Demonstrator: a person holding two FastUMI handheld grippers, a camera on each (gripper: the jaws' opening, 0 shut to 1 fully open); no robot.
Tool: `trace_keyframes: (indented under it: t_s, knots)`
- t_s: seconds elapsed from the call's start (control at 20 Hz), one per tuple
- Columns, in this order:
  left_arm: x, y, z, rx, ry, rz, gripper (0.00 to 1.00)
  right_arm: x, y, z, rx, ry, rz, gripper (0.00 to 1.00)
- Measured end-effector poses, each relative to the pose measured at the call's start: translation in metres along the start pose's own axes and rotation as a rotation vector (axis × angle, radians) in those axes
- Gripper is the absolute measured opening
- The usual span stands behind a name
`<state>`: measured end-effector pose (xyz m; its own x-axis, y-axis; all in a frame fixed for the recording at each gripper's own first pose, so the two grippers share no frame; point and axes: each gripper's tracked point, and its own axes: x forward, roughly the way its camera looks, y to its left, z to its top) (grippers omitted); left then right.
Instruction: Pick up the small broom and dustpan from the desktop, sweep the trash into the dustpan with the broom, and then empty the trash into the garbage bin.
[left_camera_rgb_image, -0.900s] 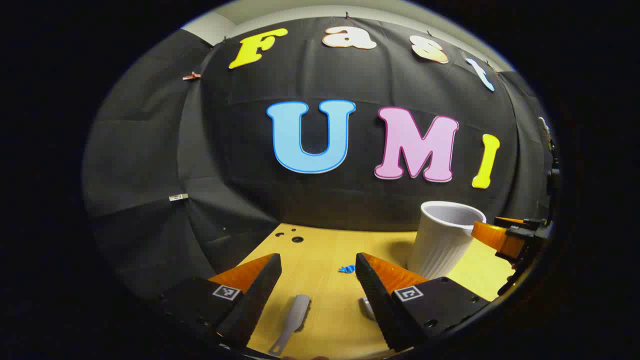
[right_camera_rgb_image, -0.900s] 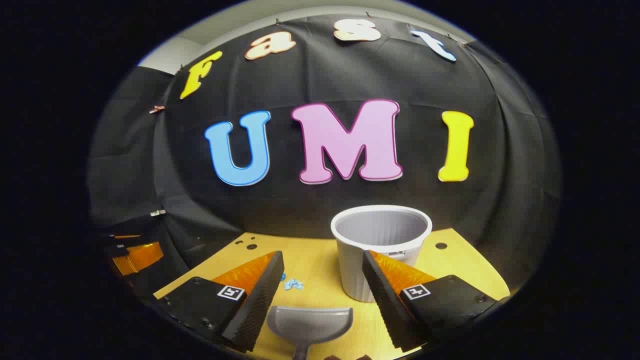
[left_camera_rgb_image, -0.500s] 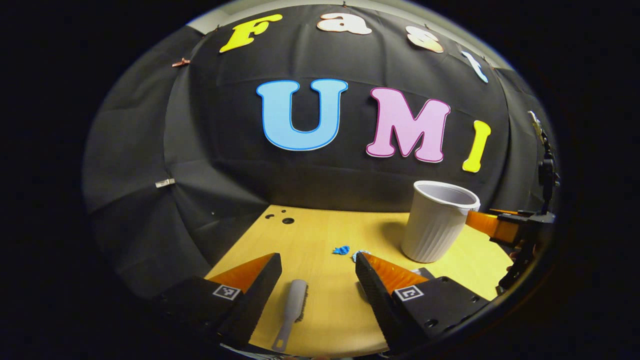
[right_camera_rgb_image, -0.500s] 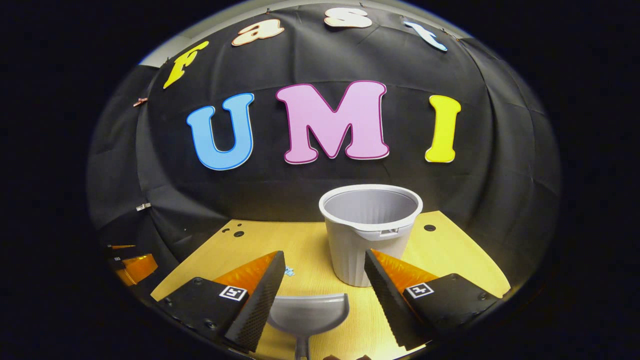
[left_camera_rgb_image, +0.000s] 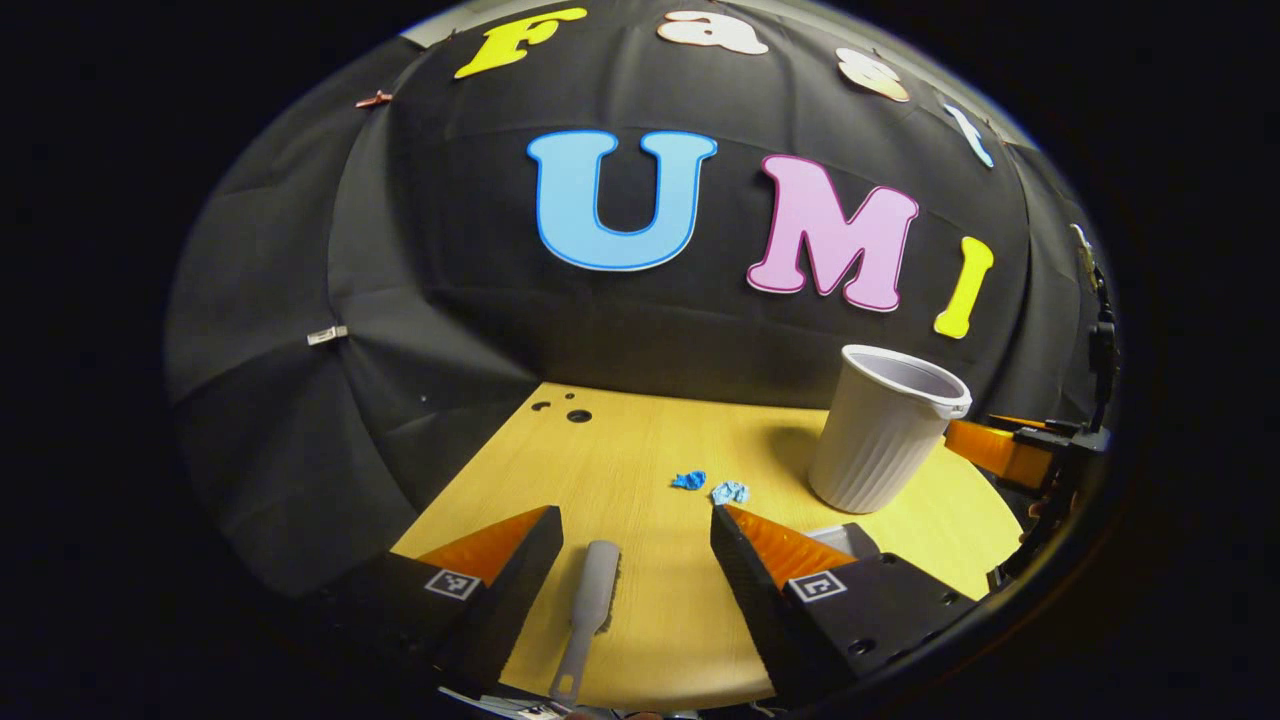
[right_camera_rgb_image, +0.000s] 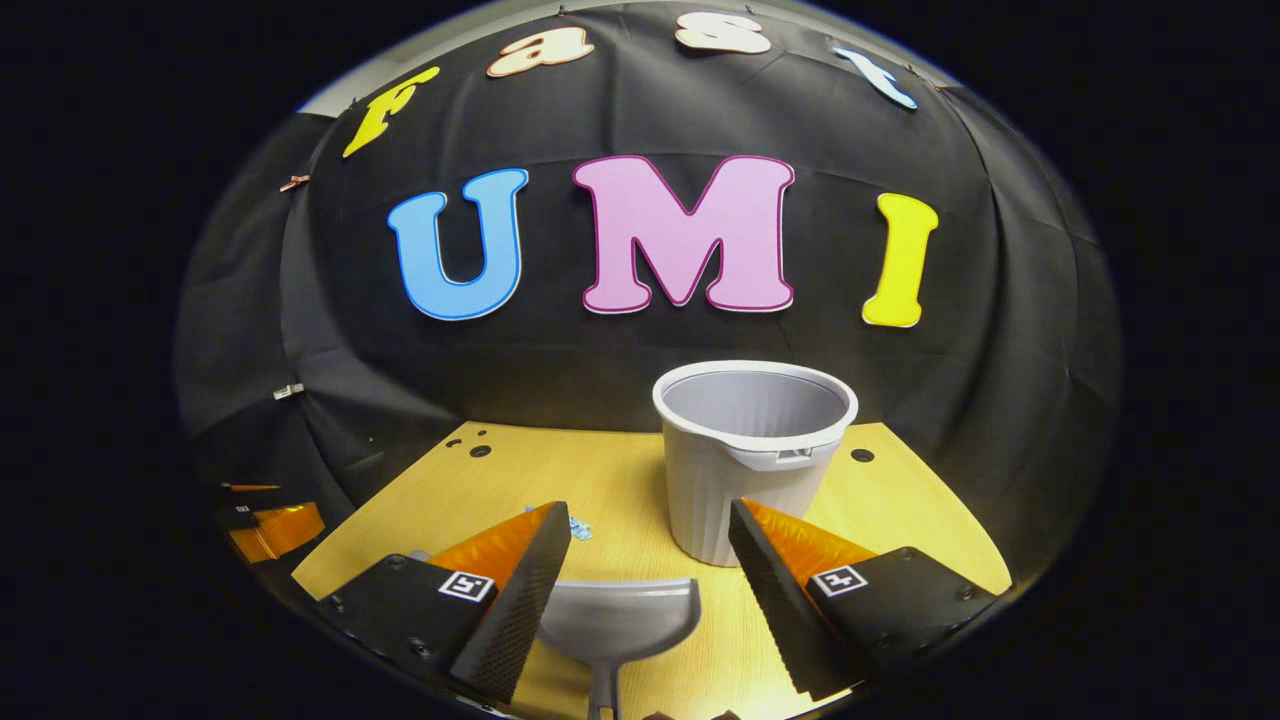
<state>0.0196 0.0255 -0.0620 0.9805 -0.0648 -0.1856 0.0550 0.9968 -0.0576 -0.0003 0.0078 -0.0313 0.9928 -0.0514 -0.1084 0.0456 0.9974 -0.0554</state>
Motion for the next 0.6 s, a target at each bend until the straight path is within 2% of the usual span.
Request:
trace_keyframes:
  t_s: [0.1,0.3,0.45,0.6]
  knots:
    - [0.006,0.011,-0.020,-0.004,0.070,0.029,0.96,0.001,-0.002,-0.005,-0.009,0.017,-0.008,0.99]
    - [0.021,0.028,-0.068,-0.043,0.217,0.039,0.96,0.002,-0.012,-0.021,-0.038,0.065,-0.044,0.99]
    - [0.028,0.036,-0.110,-0.068,0.366,0.024,0.96,-0.002,-0.009,-0.032,-0.053,0.106,-0.041,0.99]
    - [0.031,0.044,-0.143,-0.038,0.494,0.012,0.96,-0.007,-0.003,-0.039,-0.055,0.141,-0.024,0.99]
